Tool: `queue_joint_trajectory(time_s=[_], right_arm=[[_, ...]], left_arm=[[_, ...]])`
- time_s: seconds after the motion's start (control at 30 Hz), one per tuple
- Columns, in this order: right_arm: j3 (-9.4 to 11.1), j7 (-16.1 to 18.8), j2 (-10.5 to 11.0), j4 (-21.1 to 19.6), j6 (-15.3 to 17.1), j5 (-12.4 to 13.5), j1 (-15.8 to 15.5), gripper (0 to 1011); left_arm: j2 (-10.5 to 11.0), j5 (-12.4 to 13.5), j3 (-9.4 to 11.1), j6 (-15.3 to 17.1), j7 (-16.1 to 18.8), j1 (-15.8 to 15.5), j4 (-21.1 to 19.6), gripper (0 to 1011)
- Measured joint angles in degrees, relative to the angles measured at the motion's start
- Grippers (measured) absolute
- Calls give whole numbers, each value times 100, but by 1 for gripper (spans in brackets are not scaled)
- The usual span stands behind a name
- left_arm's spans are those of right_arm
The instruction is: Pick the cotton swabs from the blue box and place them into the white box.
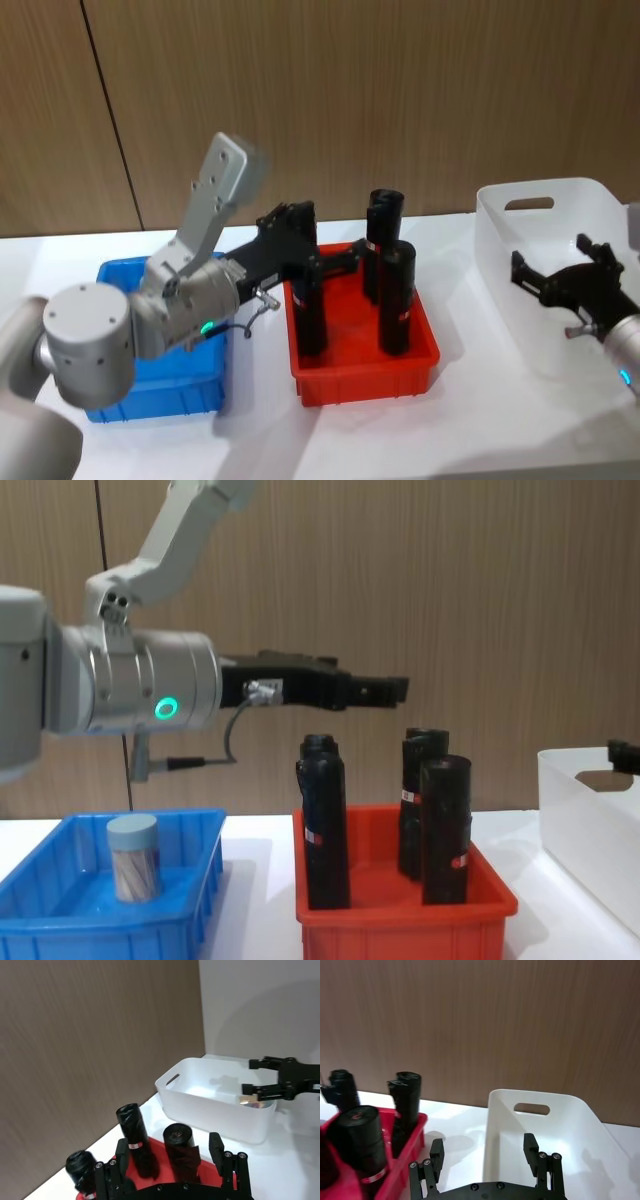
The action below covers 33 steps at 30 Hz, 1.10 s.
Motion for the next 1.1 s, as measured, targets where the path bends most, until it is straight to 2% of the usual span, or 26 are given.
queue_joint_trajectory(time_s=[0.07,0.73,1.1], right_arm=[[-35,-3,13,-156,-25,31,-121,1001],[-350,-41,142,-1567,-265,289,-1229,1001],[-393,-46,158,-1763,-297,324,-1387,1001]], left_arm=[[46,32,26,-80,235,139,-118,1004],[351,239,187,-594,1714,1037,-884,1004],[517,356,277,-872,2525,1531,-1300,1004]])
